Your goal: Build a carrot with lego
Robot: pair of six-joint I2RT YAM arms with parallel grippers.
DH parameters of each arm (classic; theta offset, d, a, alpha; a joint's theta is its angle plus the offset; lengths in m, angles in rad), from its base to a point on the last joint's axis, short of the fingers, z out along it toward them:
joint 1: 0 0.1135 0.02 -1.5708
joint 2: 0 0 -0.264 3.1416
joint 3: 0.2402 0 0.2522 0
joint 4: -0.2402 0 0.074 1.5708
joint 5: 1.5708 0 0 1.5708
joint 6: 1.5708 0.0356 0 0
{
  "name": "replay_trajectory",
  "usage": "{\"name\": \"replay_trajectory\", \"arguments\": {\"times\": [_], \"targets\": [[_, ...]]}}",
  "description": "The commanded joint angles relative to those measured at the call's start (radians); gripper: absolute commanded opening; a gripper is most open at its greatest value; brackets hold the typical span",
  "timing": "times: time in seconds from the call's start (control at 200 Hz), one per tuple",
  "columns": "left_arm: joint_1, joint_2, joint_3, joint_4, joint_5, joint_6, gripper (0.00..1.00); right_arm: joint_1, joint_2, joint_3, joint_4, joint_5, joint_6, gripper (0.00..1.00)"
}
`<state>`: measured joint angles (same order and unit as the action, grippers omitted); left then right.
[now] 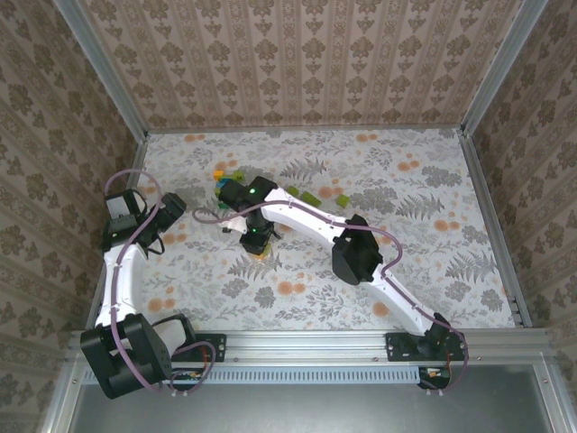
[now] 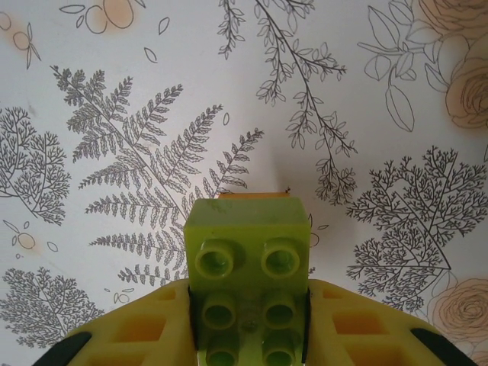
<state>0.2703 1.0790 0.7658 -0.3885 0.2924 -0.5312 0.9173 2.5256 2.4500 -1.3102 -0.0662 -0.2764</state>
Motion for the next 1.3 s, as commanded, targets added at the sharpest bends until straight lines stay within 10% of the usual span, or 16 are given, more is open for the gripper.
{"name": "replay_trajectory", "arguments": {"times": [0.0, 1.015, 1.295], "targets": [[0.006, -0.005, -0.009, 0.012, 0.01, -0.009, 1.0, -0.041, 0.148, -0.107, -0.142, 0.046, 0.098, 0.29], [0.004, -0.006, -0.007, 0.011, 0.002, -0.009, 1.0, -0.165, -0.243, -0.618, 0.282, 0.067, 0.394, 0.25], [0.001, 0.0, -0.008, 0.019, 0.008, -0.011, 1.0, -0.183, -0.48, -0.898, 0.523, 0.065, 0.45, 0.63]]}}
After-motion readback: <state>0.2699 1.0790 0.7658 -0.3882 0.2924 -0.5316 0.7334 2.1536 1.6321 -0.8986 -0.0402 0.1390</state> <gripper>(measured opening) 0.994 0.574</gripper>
